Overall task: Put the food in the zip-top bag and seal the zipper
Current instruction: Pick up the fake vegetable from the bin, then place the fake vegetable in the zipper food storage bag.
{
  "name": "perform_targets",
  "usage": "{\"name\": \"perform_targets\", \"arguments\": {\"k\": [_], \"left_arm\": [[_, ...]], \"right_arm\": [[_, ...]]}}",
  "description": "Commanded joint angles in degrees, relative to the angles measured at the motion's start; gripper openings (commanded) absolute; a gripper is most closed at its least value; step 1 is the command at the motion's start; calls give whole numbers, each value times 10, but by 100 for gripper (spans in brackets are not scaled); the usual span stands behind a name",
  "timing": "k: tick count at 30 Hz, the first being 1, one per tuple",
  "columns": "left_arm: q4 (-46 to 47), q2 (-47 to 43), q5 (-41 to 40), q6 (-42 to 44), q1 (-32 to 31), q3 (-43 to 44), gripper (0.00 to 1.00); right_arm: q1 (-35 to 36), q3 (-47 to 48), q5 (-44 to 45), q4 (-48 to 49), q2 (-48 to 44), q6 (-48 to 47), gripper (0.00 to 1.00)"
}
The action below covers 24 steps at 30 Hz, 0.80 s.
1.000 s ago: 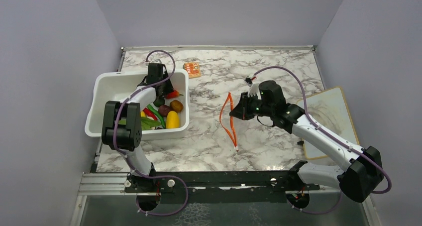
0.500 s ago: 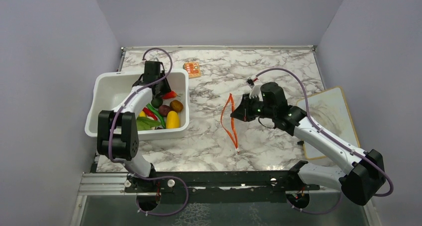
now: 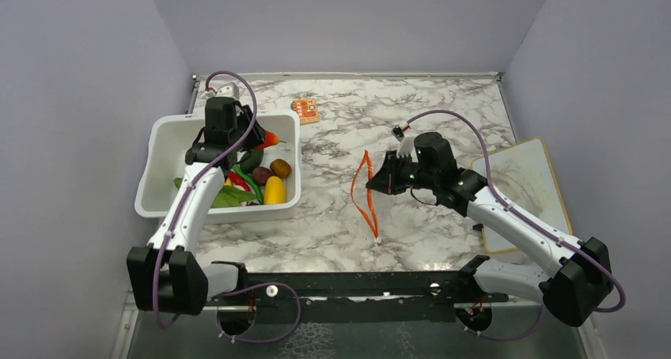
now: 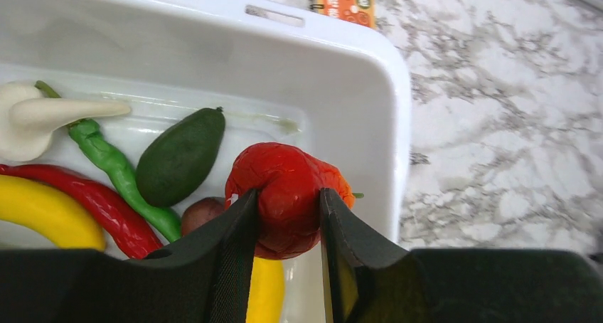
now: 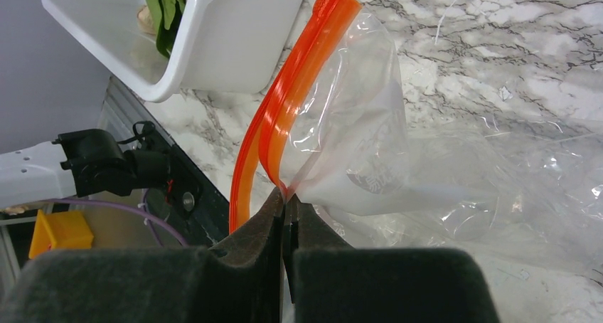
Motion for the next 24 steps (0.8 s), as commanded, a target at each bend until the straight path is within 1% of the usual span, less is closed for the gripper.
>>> {"name": "perform_targets", "arguments": {"k": [1, 8, 13, 18, 22, 24], "left_arm": [[-21, -78, 118, -9, 4, 11, 12], [-22, -131, 283, -36, 2, -1, 11], [7, -155, 392, -80, -5, -19, 9], [33, -189, 425, -101, -10, -40, 8], [108, -212, 448, -161, -21, -88, 7], [130, -217, 452, -174, -31, -104, 6]], "right_arm": [[1, 5, -21, 16, 5, 15, 1], [1, 9, -33, 44, 14, 26, 1], [1, 10, -55, 65, 30, 34, 1], [0, 17, -78, 82, 51, 44, 1], [1, 19, -91, 94, 55, 44, 1], [1, 19, -92, 101, 53, 48, 1]]}}
